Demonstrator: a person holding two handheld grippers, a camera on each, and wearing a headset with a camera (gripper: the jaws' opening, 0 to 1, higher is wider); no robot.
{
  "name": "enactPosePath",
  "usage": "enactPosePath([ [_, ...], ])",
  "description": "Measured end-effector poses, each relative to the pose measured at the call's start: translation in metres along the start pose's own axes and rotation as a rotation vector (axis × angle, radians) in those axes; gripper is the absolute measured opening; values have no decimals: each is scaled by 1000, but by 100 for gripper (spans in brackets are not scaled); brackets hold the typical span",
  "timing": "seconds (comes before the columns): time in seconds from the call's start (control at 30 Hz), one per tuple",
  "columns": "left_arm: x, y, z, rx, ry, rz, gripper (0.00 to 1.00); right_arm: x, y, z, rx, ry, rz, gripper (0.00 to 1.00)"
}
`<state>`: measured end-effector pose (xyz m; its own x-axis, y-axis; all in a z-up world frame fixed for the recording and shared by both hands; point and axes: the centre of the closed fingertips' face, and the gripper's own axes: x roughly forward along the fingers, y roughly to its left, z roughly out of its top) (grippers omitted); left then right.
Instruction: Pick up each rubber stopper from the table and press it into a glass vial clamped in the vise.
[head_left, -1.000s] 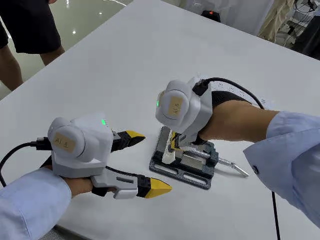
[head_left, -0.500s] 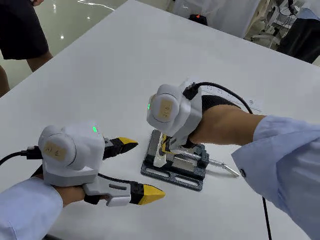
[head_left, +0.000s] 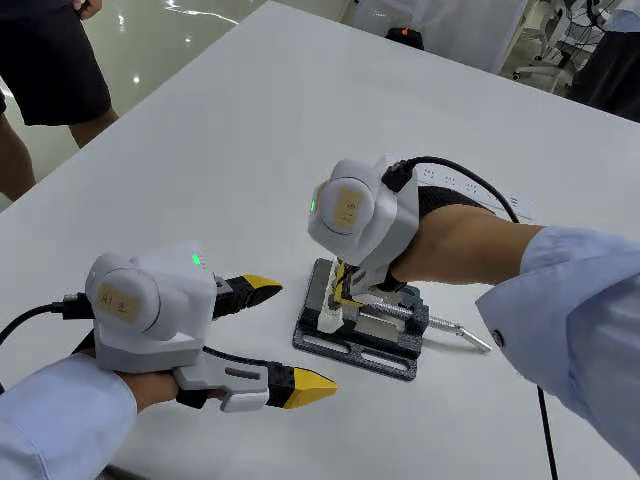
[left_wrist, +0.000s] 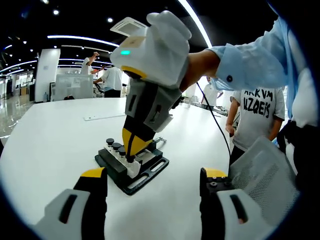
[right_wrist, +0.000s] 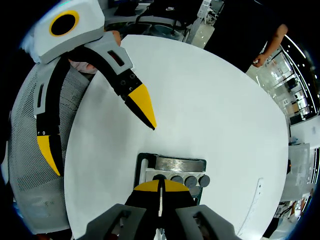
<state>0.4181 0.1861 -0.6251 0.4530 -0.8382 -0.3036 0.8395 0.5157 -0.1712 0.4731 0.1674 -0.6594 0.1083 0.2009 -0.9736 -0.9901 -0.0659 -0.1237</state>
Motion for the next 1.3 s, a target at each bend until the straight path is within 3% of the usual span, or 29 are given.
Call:
enactPosePath([
  [0.7, -1, 3, -1, -9, -3, 6, 72, -1, -1, -1, 52, -65, 42, 0],
  [1.3, 0, 4, -1, -8, -1, 8, 72, 0, 2, 0, 22, -12, 18, 0],
])
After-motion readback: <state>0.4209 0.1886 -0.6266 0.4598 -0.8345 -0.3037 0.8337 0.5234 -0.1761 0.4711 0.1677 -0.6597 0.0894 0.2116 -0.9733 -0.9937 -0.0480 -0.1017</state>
